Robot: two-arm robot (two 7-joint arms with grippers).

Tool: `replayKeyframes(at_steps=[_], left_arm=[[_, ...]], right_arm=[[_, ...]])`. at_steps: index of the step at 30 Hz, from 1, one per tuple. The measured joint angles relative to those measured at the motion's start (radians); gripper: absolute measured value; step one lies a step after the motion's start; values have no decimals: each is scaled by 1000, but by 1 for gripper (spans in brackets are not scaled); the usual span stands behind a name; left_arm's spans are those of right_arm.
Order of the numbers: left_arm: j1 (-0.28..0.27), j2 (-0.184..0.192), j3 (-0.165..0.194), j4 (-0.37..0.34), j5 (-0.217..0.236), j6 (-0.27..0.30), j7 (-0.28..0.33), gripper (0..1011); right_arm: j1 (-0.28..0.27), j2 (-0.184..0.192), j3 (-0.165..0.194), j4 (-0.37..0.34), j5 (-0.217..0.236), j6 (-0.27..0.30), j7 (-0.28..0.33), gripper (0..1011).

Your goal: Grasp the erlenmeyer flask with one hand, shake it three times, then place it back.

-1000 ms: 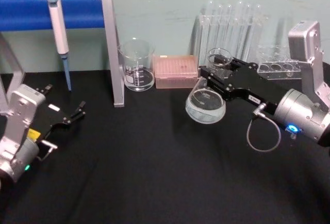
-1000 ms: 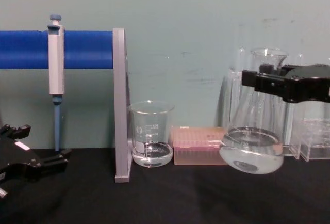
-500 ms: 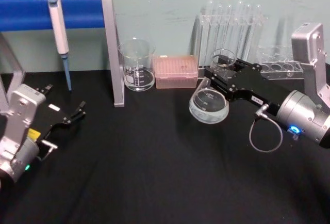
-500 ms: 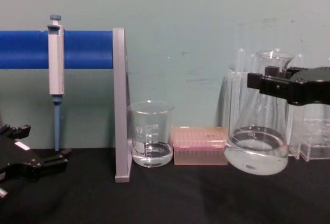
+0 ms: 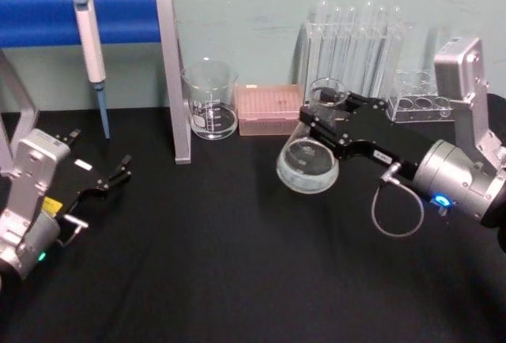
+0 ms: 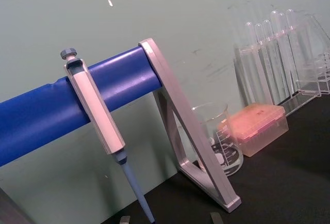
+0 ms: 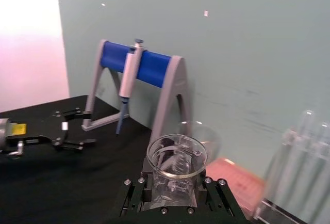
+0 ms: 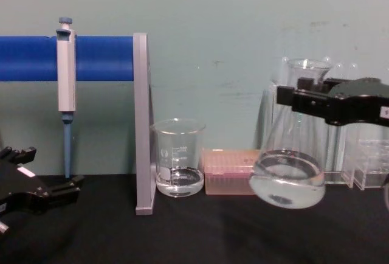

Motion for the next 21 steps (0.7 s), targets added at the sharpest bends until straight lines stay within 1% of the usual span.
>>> replayKeyframes(at_steps=[5,6,8,12,15,21], left_arm=[[0,0,0,0,0,0,0,1001],[0,0,0,0,0,0,0,1001],[0,0,0,0,0,0,0,1001],[0,0,0,0,0,0,0,1001],[0,0,0,0,0,0,0,1001],[0,0,0,0,0,0,0,1001]], right_arm=[[9,-3,-25,-6,4,-3,28,458],[9,-3,-25,-6,4,-3,28,458],[14,-4,-43,-10,9,-5,47,458],[19,-4,-56,-12,13,-7,59,458],[30,-6,-88,-15,20,-14,87,458],[43,-4,-124,-19,33,-20,124,458]])
